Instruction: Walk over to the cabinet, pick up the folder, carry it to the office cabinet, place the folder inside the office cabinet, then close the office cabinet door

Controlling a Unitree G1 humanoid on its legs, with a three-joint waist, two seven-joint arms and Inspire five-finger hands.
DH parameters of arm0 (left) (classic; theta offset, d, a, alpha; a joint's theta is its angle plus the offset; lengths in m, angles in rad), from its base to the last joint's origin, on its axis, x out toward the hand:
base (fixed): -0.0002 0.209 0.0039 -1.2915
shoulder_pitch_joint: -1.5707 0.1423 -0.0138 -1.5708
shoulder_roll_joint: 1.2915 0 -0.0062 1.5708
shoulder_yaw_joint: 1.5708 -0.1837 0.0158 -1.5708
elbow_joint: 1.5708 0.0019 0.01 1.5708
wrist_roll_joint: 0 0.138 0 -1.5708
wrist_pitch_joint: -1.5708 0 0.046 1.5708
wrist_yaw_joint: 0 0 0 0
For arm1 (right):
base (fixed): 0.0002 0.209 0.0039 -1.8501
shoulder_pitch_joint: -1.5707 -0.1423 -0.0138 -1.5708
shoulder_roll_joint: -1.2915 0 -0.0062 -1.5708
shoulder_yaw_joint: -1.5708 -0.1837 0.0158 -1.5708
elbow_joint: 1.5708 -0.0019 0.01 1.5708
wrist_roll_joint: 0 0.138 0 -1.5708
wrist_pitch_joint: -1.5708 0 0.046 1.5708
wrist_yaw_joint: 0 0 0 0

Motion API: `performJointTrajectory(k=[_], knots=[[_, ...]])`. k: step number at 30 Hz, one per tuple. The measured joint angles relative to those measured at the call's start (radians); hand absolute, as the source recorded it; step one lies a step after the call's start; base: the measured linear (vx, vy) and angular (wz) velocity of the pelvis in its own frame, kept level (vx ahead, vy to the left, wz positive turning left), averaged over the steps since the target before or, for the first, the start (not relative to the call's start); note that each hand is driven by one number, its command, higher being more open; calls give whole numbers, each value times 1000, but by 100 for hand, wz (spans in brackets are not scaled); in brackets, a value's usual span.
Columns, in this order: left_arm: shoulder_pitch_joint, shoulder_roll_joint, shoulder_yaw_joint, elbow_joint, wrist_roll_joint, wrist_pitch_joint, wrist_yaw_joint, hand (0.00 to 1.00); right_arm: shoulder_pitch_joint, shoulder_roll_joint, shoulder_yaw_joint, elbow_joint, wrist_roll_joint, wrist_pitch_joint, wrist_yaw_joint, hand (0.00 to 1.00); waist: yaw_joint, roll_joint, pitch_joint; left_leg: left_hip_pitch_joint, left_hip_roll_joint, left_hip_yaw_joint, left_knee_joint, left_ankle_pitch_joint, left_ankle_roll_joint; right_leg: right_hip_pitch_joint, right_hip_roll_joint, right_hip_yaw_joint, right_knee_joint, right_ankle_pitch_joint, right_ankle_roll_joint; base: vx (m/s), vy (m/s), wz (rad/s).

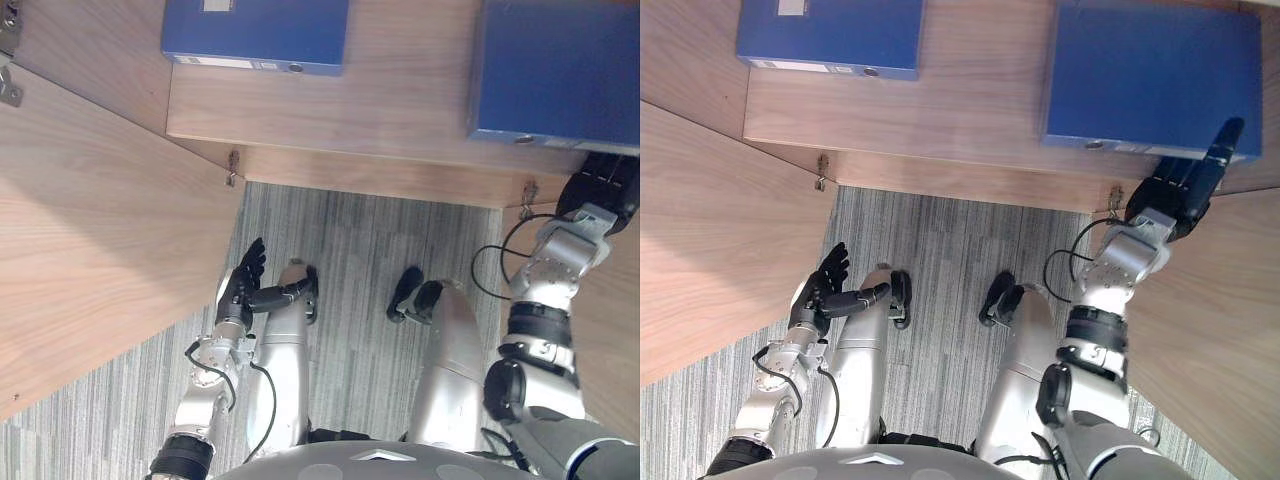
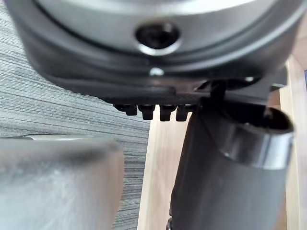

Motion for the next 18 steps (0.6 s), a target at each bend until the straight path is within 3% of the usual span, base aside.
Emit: performJointTrajectory(k=[8, 14, 16, 18], knots=[[25, 42, -1, 7, -3, -1, -39, 100, -218, -267, 180, 311, -144, 220, 12, 100, -38, -4, 0, -20, 5, 17, 1, 14, 29, -4, 7, 6, -53, 55, 17, -49, 59, -7], [37, 36, -2, 45, -2, 0, -40, 100, -354, -323, 282, 309, -183, 243, 54, 100, -37, -20, 10, -22, 17, 32, 3, 15, 33, -19, 18, 20, -53, 66, 18, -7, 10, -9], [37, 28, -2, 44, -2, 0, -38, 100, -319, -310, 286, 230, -216, 243, 54, 100, -37, -23, 12, -22, 19, 32, 3, 15, 33, -20, 21, 20, -53, 66, 18, 0, 0, 0], [37, 24, 0, 43, 0, 0, -36, 100, -197, -277, 283, 29, -218, 242, 54, 100, -39, -27, 14, -20, 20, 32, 3, 15, 32, -20, 24, 22, -54, 66, 18, 5, -1, -2]])
